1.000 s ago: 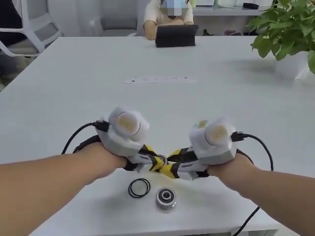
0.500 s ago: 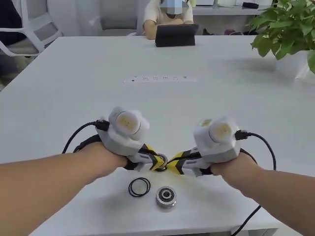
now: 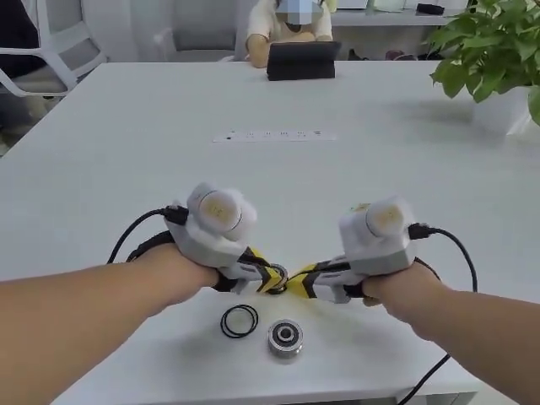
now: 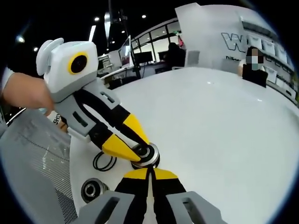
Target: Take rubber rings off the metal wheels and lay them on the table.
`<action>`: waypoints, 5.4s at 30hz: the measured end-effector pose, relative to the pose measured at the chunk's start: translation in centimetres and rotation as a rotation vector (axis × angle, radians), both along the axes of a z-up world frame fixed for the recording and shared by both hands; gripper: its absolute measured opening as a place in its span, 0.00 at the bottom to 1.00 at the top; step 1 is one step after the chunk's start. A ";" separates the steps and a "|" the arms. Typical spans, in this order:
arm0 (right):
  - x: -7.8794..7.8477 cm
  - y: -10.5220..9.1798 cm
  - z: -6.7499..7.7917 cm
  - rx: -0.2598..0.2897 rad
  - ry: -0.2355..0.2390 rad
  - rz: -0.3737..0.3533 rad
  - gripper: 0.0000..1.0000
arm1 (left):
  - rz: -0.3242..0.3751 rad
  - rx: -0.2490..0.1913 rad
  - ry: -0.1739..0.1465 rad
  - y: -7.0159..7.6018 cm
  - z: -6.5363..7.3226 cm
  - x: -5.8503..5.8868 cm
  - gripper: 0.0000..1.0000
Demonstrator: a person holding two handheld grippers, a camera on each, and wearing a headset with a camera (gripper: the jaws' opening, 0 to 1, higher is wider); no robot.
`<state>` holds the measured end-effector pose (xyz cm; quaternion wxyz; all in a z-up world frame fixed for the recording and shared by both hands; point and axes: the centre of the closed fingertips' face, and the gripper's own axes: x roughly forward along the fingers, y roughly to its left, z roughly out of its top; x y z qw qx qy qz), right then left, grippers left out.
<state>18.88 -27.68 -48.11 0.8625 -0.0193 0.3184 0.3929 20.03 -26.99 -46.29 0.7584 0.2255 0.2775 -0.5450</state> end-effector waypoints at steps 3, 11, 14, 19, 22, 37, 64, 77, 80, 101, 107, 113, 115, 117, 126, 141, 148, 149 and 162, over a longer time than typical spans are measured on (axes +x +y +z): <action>0.1 -0.1 0.0 0.015 0.012 -0.020 0.00 | 0.001 -0.001 -0.001 0.0 0.0 0.0 0.07; 0.1 -0.6 0.4 0.131 0.073 -0.096 0.00 | 0.002 -0.002 -0.004 -0.1 0.0 0.1 0.07; 0.2 -0.7 0.6 0.158 0.089 -0.117 0.00 | 0.002 -0.001 -0.004 -0.1 0.0 0.1 0.07; 0.5 -0.6 1.1 0.220 0.100 -0.152 0.00 | 0.003 -0.002 -0.002 -0.1 -0.1 0.1 0.07; 0.5 -0.6 1.1 0.219 0.105 -0.154 0.00 | 0.004 -0.002 -0.001 -0.1 -0.1 0.1 0.07; 0.5 -0.6 1.5 0.284 0.124 -0.186 0.00 | 0.006 -0.003 -0.009 -0.2 0.0 0.1 0.07; 0.4 -0.1 2.0 0.307 0.136 -0.177 0.00 | 0.009 0.005 -0.010 -0.2 0.0 0.2 0.07; 0.0 0.2 2.3 0.323 0.136 -0.163 0.00 | 0.006 0.005 -0.006 -0.3 0.0 -0.1 0.07; -0.1 0.4 2.5 0.329 0.134 -0.154 0.00 | 0.002 0.006 -0.006 -0.3 0.1 -0.3 0.07; -0.8 0.8 3.4 0.366 0.129 -0.124 0.00 | 0.004 0.006 -0.008 -0.3 0.0 -0.5 0.07; -1.1 0.8 3.7 0.390 0.130 -0.121 0.00 | 0.005 0.006 -0.007 -0.3 0.0 -0.5 0.07; -1.4 0.9 3.9 0.413 0.142 -0.119 0.00 | 0.001 0.003 -0.002 -0.4 0.0 -0.7 0.07; -1.3 0.8 3.8 0.403 0.140 -0.123 0.00 | 0.004 0.003 -0.001 -0.4 0.0 -0.7 0.07; -1.2 0.8 3.7 0.397 0.140 -0.131 0.00 | 0.008 -0.001 0.003 -0.4 0.0 -0.7 0.07; -0.9 0.7 3.4 0.334 0.098 -0.122 0.00 | 0.009 -0.017 0.004 -0.4 0.0 -0.7 0.07; -0.8 0.5 3.2 0.329 0.086 -0.122 0.00 | -0.064 0.007 -0.018 0.4 0.3 -1.5 0.11; -0.7 0.7 3.4 0.339 0.086 -0.113 0.00 | -0.071 -0.031 -0.016 0.7 1.4 -1.8 0.16; -0.7 0.7 3.4 0.340 0.086 -0.113 0.00 | -0.074 -0.037 -0.016 0.8 1.6 -1.9 0.17; -1.2 1.2 4.3 0.384 0.093 -0.092 0.00 | -0.076 -0.113 -0.012 2.4 4.2 -2.5 0.28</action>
